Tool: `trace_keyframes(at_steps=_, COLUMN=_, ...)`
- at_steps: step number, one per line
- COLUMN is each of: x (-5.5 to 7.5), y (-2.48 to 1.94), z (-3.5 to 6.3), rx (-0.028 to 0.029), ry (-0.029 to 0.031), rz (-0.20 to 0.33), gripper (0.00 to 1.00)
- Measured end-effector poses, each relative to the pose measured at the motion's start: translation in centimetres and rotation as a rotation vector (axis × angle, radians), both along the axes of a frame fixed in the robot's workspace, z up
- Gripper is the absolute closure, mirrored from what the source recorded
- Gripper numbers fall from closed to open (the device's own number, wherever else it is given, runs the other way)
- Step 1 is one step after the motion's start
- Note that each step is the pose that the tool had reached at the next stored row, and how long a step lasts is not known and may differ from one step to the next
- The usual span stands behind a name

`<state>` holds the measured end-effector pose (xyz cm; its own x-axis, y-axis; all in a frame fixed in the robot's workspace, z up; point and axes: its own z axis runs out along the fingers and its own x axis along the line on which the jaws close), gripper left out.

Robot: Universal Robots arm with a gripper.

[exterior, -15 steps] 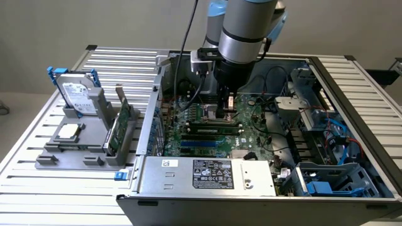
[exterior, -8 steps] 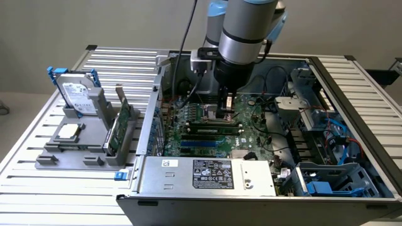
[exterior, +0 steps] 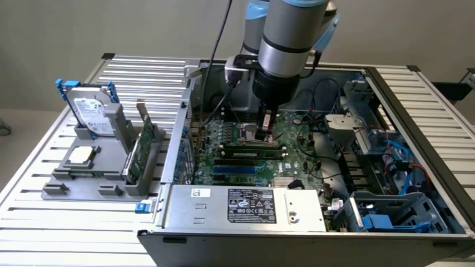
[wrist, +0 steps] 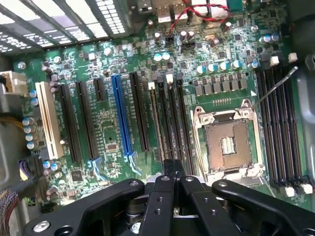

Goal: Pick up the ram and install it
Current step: 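Press down the ram until it locks into place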

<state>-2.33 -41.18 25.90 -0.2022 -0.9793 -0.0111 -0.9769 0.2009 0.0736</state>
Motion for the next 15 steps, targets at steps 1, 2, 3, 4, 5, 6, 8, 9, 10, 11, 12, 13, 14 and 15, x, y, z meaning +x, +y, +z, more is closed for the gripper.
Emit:
trace_keyframes(at_steps=1, x=0.00, y=0.00, z=-0.02, rx=0.0000, ry=0.0000, rz=-0.018, gripper=0.89)
trace_keyframes(at_steps=2, x=0.00, y=0.00, z=-0.04, rx=0.0000, ry=0.0000, rz=-0.036, gripper=0.89)
trace_keyframes(at_steps=3, x=0.00, y=0.00, z=-0.04, rx=-0.0001, ry=0.0001, rz=-0.054, gripper=0.89)
trace_keyframes(at_steps=4, x=0.00, y=0.00, z=-0.05, rx=-0.0001, ry=0.0001, rz=-0.072, gripper=0.89)
trace_keyframes(at_steps=5, x=0.00, y=0.00, z=-0.06, rx=0.0000, ry=0.0000, rz=-0.090, gripper=0.89)
trace_keyframes(at_steps=6, x=0.00, y=0.00, z=-0.07, rx=0.0000, ry=0.0000, rz=-0.107, gripper=0.89)
trace_keyframes(at_steps=8, x=0.01, y=0.00, z=-0.07, rx=0.0001, ry=0.0000, rz=-0.142, gripper=0.89)
trace_keyframes(at_steps=9, x=0.01, y=0.00, z=-0.07, rx=0.0001, ry=0.0000, rz=-0.158, gripper=0.89)
trace_keyframes(at_steps=10, x=0.00, y=0.00, z=-0.07, rx=0.0000, ry=0.0000, rz=-0.174, gripper=0.89)
trace_keyframes(at_steps=11, x=0.00, y=0.00, z=-0.07, rx=0.0000, ry=0.0000, rz=-0.191, gripper=0.89)
trace_keyframes(at_steps=12, x=0.00, y=0.00, z=-0.07, rx=0.0000, ry=0.0000, rz=-0.207, gripper=0.89)
trace_keyframes(at_steps=13, x=0.00, y=0.00, z=-0.07, rx=0.0000, ry=0.0000, rz=-0.232, gripper=0.89)
trace_keyframes(at_steps=14, x=0.00, y=0.00, z=-0.07, rx=0.0001, ry=0.0000, rz=-0.249, gripper=0.89)
trace_keyframes(at_steps=15, x=0.00, y=0.00, z=-0.07, rx=0.0000, ry=0.0000, rz=-0.273, gripper=0.89)
